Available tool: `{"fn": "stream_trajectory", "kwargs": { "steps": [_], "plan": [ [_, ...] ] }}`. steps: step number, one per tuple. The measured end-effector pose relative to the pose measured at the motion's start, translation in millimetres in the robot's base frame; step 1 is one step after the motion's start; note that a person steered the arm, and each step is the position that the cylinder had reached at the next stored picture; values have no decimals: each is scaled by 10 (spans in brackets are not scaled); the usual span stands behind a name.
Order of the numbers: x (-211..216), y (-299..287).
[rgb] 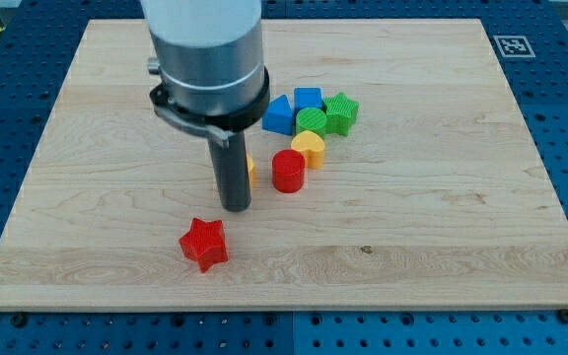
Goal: Push the red star into the hexagon
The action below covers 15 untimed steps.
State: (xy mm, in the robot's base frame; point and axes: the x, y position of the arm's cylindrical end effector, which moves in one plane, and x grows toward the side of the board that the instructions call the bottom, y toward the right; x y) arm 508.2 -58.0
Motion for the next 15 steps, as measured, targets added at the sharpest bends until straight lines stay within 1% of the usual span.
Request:
{"fn": "stream_trajectory", "kwargs": {
  "steps": [1,2,4,5,6,7,8,9,10,12,13,15],
  "plan": [
    [-9,19],
    [177,-153],
    [270,-1017],
    [571,-1103],
    [966,-796],
    [1102,-216],
    [1035,358],
    [629,393],
    [509,203],
    [873,329],
    [848,87],
    [-69,-526]
  ]
}}
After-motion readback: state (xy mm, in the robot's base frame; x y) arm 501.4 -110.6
